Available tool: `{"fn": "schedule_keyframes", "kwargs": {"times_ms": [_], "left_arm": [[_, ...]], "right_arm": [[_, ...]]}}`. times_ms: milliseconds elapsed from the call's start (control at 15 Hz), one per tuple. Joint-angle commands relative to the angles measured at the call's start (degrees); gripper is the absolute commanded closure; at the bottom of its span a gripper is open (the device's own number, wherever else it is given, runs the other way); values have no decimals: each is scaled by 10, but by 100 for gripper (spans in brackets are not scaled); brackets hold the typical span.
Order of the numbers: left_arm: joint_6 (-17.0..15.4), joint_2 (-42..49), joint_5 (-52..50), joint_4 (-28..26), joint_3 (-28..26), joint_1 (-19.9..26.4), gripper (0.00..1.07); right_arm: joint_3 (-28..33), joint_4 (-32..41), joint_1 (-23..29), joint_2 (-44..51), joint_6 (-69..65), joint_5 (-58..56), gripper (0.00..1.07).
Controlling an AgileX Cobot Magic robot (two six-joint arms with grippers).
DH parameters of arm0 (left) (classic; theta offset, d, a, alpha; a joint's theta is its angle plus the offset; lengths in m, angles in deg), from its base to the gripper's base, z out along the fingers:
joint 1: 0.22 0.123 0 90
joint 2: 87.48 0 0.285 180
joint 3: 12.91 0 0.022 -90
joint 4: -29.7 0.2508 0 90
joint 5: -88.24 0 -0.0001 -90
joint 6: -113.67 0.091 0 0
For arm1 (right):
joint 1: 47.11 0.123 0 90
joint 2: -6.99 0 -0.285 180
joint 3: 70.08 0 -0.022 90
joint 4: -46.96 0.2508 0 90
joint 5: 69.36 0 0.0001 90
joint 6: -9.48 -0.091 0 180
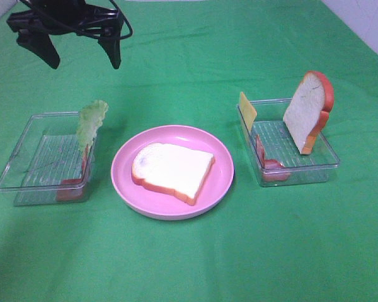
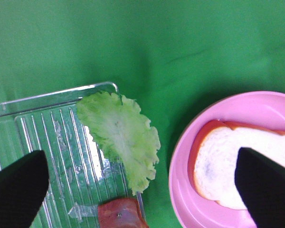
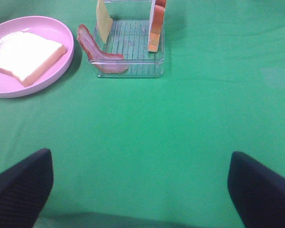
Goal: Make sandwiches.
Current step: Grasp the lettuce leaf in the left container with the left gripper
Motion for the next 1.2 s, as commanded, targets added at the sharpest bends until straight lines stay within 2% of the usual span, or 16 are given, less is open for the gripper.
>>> {"fn": "schedule_keyframes", "kwargs": {"times_ms": [67, 467, 800, 1200], "left_arm": [[-4, -41, 35, -15, -2, 1, 4], [-2, -99, 31, -26, -2, 1, 4], [6, -111, 17, -26, -2, 1, 4], [-17, -119, 23, -26, -2, 1, 5]], "right_arm": [[3, -2, -2, 18, 0, 6, 12], [3, -2, -2, 18, 0, 6, 12], [3, -2, -2, 18, 0, 6, 12], [3, -2, -2, 18, 0, 6, 12]]}}
